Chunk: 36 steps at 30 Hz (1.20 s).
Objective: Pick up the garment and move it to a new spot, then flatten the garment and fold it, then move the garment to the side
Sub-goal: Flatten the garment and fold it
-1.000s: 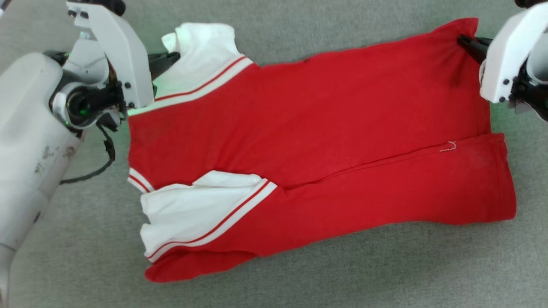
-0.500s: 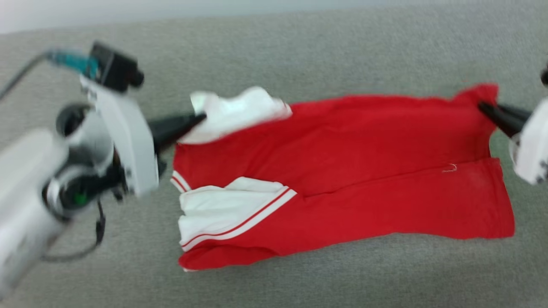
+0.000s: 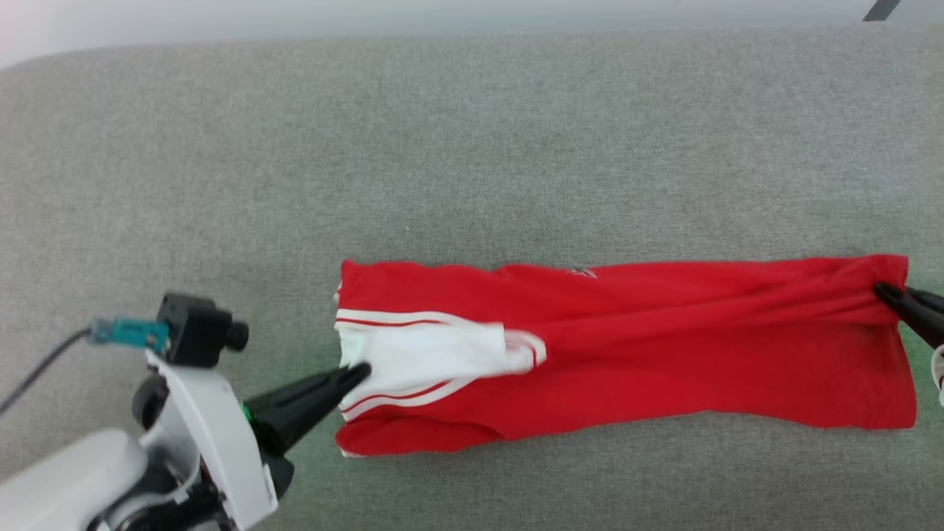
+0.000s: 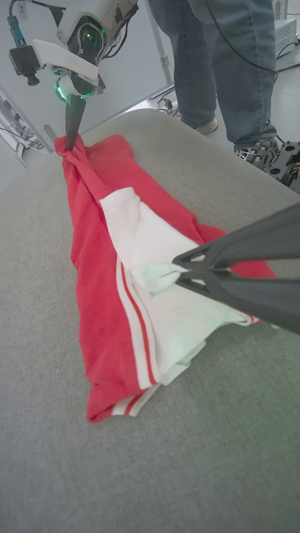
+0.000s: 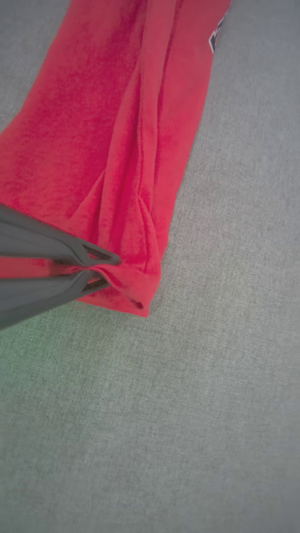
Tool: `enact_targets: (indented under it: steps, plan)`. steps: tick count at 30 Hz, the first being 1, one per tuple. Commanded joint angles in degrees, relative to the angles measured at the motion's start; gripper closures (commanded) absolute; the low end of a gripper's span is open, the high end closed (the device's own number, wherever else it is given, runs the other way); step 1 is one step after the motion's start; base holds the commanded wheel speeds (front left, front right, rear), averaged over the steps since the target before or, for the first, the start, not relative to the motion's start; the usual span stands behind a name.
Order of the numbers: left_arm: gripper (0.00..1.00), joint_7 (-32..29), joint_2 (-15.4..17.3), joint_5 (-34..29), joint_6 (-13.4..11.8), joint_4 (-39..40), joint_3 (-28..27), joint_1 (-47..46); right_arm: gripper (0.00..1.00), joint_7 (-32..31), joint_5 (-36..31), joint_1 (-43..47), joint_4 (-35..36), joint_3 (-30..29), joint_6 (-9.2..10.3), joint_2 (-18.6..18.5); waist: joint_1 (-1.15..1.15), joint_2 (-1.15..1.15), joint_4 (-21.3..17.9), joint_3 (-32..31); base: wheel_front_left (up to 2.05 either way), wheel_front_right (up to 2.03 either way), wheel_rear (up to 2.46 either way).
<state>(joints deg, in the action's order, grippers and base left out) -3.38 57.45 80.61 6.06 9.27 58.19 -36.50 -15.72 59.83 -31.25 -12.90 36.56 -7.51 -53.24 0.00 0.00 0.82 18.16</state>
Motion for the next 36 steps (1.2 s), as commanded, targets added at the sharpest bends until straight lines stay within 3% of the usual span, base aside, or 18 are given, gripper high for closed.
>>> enact_targets:
  steps: [1,6,15,17,18,19,22,23,24,36]
  plan:
    - [1.00,0.71,-0.06,0.39,0.05,-0.13,-0.08,0.83,1.00,0.51,-0.14,1.05,-0.32,-0.73,0.04,0.31,0.00,0.00,0.10,0.37,0.00,0.00,0.00]
    - [1.00,3.48,-1.66,0.53,0.47,-2.10,0.96,3.96,1.00,1.64,-0.66,3.87,-1.52,-2.72,0.04,2.13,0.00,0.00,0.20,1.27,0.00,0.00,0.00]
    - [1.00,5.75,-7.63,-2.50,0.56,-10.22,2.96,4.39,1.00,4.87,-3.08,4.61,-5.33,-4.11,0.04,6.74,0.00,0.00,0.41,1.50,0.00,0.00,0.00]
    - [1.00,6.51,-8.56,-2.84,0.66,-11.44,2.98,4.42,0.69,5.97,-3.43,4.94,-5.81,-4.42,0.04,7.26,0.00,0.00,0.49,1.06,0.00,0.00,0.00]
    - [0.91,7.12,-8.83,-2.81,0.73,-11.89,2.73,4.51,0.42,6.54,-3.03,5.12,-5.78,-4.68,0.04,7.69,0.00,0.00,0.52,0.79,0.00,0.00,0.00]
    - [0.80,7.67,-9.02,-2.71,0.79,-12.20,2.51,4.67,0.00,6.97,-2.49,5.21,-5.69,-5.00,0.04,7.98,0.00,0.00,0.56,0.48,0.00,0.00,0.00]
    - [0.34,10.10,-9.48,-1.80,0.70,-12.50,1.35,5.39,0.00,7.61,-1.19,5.56,-4.96,-6.19,0.04,7.90,0.00,0.00,0.78,-0.42,0.00,0.00,0.00]
    - [0.10,11.17,-9.62,-1.57,0.45,-12.44,0.90,5.70,0.00,7.75,-0.92,5.95,-4.61,-6.58,0.04,7.85,0.00,0.00,0.91,-0.73,0.00,0.00,0.00]
    - [0.00,12.26,-9.79,-1.51,0.11,-12.38,0.49,6.05,0.00,7.87,-0.75,6.48,-4.36,-6.89,0.04,7.67,0.00,0.00,1.12,-1.05,0.00,0.00,0.00]
    - [0.00,18.41,-13.89,-3.42,-4.24,-14.00,-6.36,13.03,0.00,5.30,6.87,15.63,-2.65,-12.70,0.04,2.74,0.00,0.00,6.59,-4.48,0.00,0.00,0.00]
